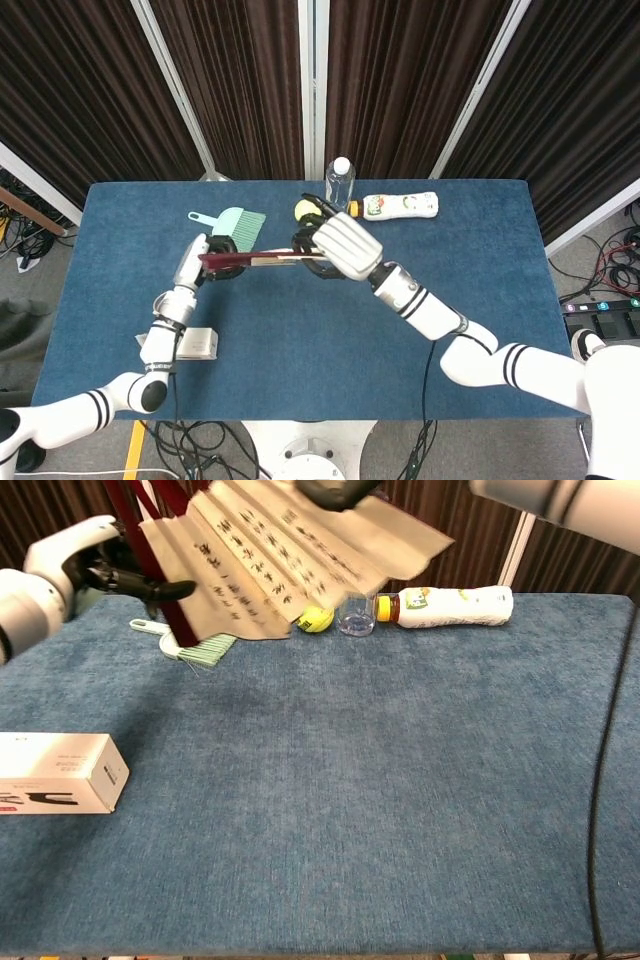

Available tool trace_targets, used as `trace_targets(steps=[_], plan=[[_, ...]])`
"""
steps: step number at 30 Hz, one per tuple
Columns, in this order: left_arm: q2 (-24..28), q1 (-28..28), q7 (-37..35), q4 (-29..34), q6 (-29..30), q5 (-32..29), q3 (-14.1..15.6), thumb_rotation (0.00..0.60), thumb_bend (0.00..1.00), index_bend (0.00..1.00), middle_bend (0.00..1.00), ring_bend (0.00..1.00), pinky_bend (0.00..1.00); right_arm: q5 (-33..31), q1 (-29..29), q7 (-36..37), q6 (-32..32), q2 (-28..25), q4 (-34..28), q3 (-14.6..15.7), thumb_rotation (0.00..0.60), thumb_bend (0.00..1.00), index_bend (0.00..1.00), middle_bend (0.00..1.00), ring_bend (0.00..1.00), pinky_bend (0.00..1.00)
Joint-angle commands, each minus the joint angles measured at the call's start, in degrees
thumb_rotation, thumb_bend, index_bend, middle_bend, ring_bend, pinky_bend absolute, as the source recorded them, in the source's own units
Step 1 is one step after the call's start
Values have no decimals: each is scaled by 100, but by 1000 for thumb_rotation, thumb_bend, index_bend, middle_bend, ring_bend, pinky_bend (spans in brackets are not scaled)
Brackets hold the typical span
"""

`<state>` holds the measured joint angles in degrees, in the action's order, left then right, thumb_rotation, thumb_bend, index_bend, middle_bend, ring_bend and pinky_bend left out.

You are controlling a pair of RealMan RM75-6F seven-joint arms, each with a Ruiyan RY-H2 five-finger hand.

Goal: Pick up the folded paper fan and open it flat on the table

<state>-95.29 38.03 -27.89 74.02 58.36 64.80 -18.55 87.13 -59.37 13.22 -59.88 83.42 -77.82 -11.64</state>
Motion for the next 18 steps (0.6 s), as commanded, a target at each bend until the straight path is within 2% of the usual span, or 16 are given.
trace_targets(steps=[1, 4, 8, 13, 18], plan=[[284, -165, 1340, 126, 515, -34, 185, 600, 339, 722, 716, 639, 628, 423, 354, -420, -497, -208, -84, 314, 600, 648, 743, 573, 279, 0], [285, -216, 2059, 103, 885, 109, 299, 600, 337, 713, 707, 636, 624, 727, 586, -845, -855, -281, -34, 516, 600, 649, 743, 575, 279, 0], [207, -280, 3064, 62, 1335, 383, 534, 600, 338, 702, 699, 633, 622, 1008, 940, -1765, -1198, -381, -102, 776, 600, 650, 743, 580, 279, 0], [-18, -293, 4249, 12, 1748, 753, 811, 600, 338, 692, 691, 633, 621, 1098, 1340, -2685, -1353, -418, -372, 1017, 600, 660, 743, 580, 279, 0], [-239, -273, 5133, -75, 1933, 1010, 988, 600, 338, 667, 684, 633, 621, 1132, 1741, -3476, -1540, -323, -536, 1195, 600, 661, 739, 580, 270, 0]])
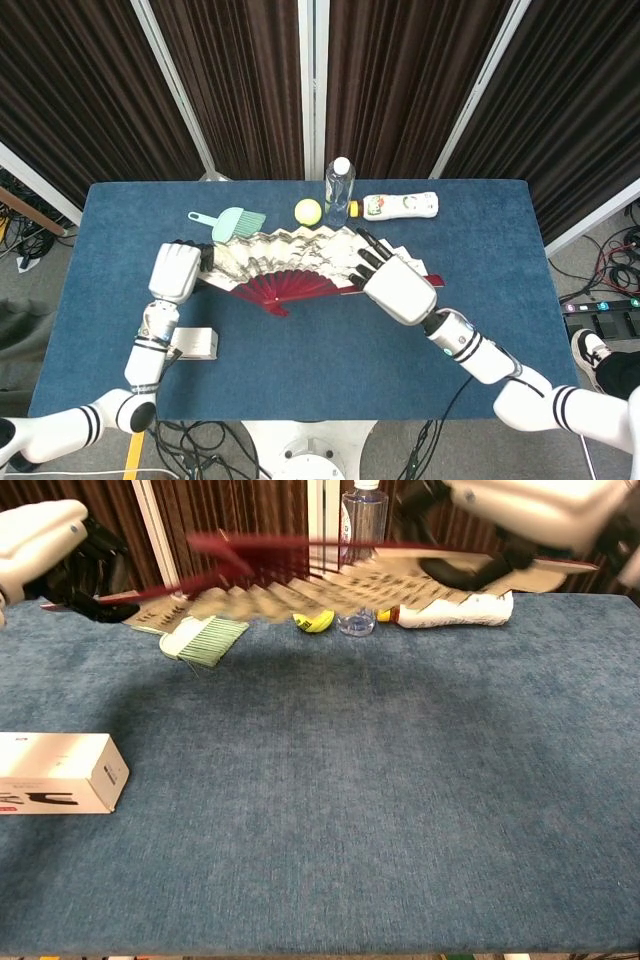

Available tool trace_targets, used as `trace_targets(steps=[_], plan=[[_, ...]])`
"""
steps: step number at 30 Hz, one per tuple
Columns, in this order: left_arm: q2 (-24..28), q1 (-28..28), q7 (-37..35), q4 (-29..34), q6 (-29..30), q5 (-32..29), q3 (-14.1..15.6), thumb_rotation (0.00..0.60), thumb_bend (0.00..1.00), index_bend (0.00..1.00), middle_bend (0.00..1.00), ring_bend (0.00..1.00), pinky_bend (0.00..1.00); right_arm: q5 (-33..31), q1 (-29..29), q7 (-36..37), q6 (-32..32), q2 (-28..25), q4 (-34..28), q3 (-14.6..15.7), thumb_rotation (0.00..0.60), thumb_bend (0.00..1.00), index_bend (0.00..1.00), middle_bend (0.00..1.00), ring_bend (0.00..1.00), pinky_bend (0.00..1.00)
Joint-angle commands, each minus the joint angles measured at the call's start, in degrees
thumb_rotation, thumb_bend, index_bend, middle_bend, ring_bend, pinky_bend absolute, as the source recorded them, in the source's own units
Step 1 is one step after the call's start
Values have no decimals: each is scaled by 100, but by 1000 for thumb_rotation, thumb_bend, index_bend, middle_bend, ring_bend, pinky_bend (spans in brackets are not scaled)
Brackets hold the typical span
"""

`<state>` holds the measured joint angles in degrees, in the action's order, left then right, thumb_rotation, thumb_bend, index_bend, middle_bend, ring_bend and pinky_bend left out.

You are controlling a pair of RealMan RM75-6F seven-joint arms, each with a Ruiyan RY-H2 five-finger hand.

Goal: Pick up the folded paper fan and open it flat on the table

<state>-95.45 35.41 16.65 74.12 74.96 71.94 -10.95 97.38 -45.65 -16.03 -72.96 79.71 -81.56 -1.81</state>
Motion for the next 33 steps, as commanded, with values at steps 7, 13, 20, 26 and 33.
trace_targets(steps=[7, 13, 20, 26, 33], plan=[[-556, 23, 1445, -278, 283, 446, 330, 600, 338, 656, 671, 633, 621, 166, 657, -1059, -240, 264, -7, 320, 600, 661, 738, 580, 263, 0], [-855, 93, 2023, -551, 120, 462, 386, 600, 336, 650, 654, 626, 621, 78, 765, -1265, -50, 506, 320, 316, 600, 658, 705, 580, 238, 0], [-1266, 201, 2173, -1113, -74, 616, 450, 600, 337, 646, 636, 614, 620, -19, 924, -1375, 121, 862, 786, 355, 600, 641, 652, 546, 198, 0], [-1219, 244, 2520, -822, -631, 247, 382, 600, 153, 326, 405, 380, 410, -464, 1008, -1526, 633, 870, 567, 329, 600, 439, 388, 357, 52, 0], [-814, 234, 2354, -36, -1051, -130, 226, 600, 0, 103, 115, 79, 190, -1076, 1051, -1668, 1180, 681, 145, 216, 600, 1, 0, 64, 0, 0]])
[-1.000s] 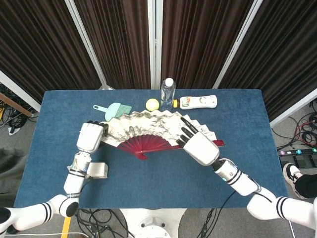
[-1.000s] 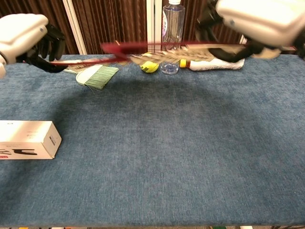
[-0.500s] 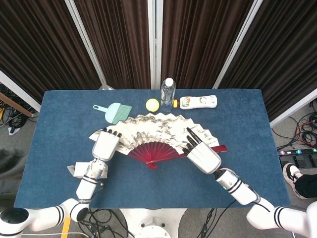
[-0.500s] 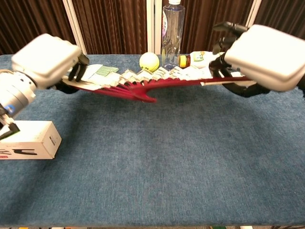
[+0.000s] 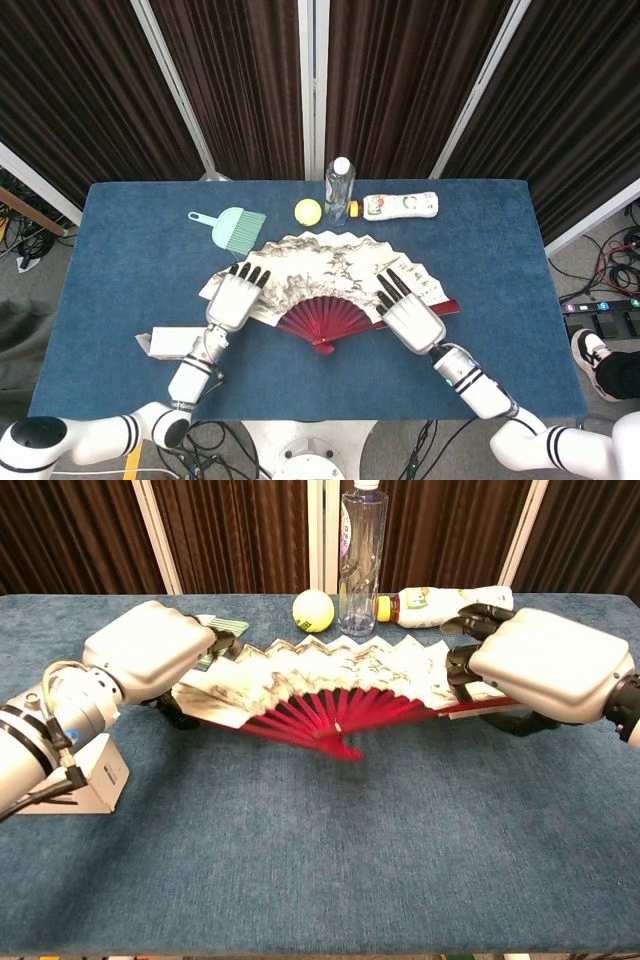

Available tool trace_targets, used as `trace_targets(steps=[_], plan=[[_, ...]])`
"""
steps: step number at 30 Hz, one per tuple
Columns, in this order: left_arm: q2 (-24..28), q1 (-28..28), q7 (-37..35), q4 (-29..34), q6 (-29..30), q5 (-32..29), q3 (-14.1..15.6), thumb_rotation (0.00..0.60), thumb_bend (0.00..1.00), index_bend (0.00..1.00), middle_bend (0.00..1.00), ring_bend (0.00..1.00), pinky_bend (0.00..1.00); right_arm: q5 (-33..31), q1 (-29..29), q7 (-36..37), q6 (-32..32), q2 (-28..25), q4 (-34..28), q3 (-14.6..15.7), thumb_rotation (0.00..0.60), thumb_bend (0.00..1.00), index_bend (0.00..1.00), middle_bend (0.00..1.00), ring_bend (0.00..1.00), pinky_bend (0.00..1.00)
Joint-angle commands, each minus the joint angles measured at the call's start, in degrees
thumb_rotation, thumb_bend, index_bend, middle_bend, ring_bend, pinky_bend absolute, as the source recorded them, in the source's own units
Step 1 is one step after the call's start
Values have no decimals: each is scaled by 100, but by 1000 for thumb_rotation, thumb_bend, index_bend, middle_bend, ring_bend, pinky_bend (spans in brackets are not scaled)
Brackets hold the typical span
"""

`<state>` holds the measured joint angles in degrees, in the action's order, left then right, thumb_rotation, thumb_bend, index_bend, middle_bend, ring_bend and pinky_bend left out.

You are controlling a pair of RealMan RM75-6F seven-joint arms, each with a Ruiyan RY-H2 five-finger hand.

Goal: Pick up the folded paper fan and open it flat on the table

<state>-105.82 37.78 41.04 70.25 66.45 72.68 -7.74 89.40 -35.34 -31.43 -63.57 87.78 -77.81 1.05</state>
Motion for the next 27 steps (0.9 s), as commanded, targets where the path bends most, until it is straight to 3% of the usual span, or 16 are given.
trace_targets(steps=[1, 6, 12, 18, 22, 27], plan=[[319, 10, -104, 493, -289, -253, -103, 600, 0, 94, 96, 58, 167, -403, 14, -171, 346, -192, -347, -99, 600, 0, 0, 40, 0, 0], [775, 97, -237, 1117, -729, -617, -233, 600, 0, 83, 62, 3, 82, -843, -42, -224, 707, -460, -767, -217, 600, 0, 0, 0, 0, 0], [1514, 110, -666, 1858, -1039, -1020, -455, 600, 0, 83, 51, 0, 67, -1088, -65, 215, 887, -925, -1163, -337, 600, 0, 0, 0, 0, 0], [2171, 284, -454, 2257, -1328, -1729, -541, 600, 0, 83, 51, 0, 55, -1096, 38, 757, 870, -1345, -1296, -313, 600, 0, 0, 0, 0, 0], [2404, 38, -1015, 2302, -992, -1861, -656, 600, 0, 84, 51, 0, 56, -717, 332, 1369, 252, -1544, -1215, -288, 600, 2, 0, 44, 0, 0], [2522, -706, -2269, 1778, 17, -1110, -522, 600, 0, 123, 101, 24, 61, -427, 844, 2551, -641, -1790, -904, -280, 600, 153, 0, 143, 0, 0]])
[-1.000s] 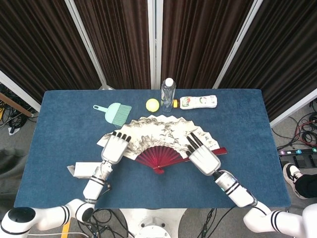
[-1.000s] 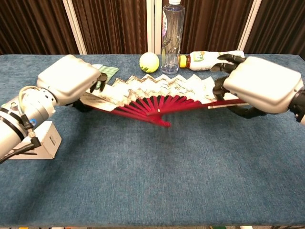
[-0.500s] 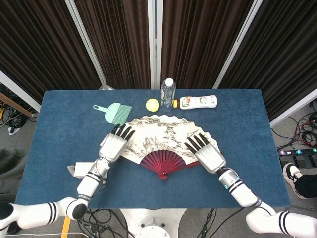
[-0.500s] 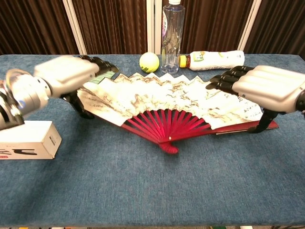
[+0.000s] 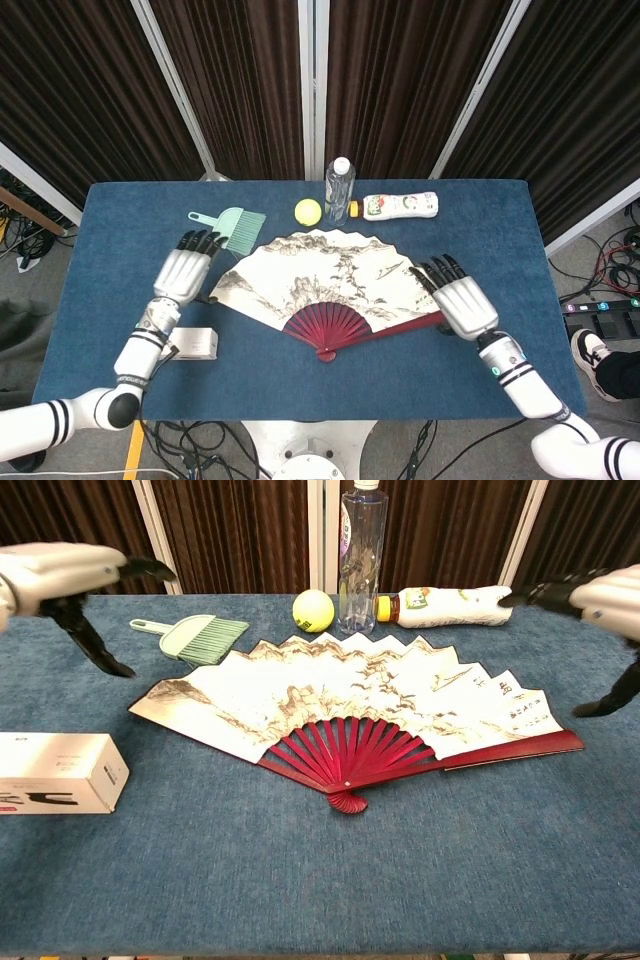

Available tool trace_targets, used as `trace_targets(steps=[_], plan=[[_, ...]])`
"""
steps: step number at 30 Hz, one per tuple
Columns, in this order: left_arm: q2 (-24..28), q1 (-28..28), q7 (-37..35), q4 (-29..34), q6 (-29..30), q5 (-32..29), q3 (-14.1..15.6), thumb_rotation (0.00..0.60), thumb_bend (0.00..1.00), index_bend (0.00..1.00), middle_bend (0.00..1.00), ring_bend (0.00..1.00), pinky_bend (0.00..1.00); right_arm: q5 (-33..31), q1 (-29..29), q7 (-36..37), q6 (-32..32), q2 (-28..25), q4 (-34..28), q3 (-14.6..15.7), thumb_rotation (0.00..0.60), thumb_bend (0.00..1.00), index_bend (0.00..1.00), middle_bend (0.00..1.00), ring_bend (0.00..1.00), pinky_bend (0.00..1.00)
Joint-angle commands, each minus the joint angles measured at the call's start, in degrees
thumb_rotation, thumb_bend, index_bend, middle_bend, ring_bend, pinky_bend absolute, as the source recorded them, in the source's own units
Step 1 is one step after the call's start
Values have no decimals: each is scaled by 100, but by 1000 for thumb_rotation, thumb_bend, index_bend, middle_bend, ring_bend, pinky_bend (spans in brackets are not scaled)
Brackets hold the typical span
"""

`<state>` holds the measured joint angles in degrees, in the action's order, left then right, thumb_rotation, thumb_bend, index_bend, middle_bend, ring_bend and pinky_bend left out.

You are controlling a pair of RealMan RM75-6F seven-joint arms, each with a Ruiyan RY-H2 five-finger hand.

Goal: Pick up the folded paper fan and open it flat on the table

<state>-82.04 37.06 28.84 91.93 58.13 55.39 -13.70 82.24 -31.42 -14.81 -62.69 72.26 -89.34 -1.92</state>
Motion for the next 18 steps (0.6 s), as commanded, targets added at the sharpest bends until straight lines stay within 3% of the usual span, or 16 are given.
trace_targets(steps=[1, 9, 13, 18], plan=[[189, -831, -1347, -504, 1074, 828, 171, 600, 0, 130, 108, 25, 61, 323, 597, 1134, -953, -275, 328, 23, 600, 169, 0, 152, 0, 0], [628, -1968, -2255, -722, 2332, 1671, 822, 600, 0, 141, 120, 25, 61, 432, 1463, 2201, -1942, -537, 540, 226, 600, 205, 0, 158, 0, 0], [897, -2427, -1982, -394, 2734, 1803, 1133, 600, 0, 141, 120, 25, 61, 483, 1838, 2492, -2262, -616, 557, 352, 600, 207, 17, 158, 0, 0], [1040, -2776, -1674, 115, 2994, 1818, 1315, 600, 0, 141, 120, 25, 61, 447, 2113, 2511, -2334, -667, 438, 455, 600, 211, 35, 161, 0, 0]])
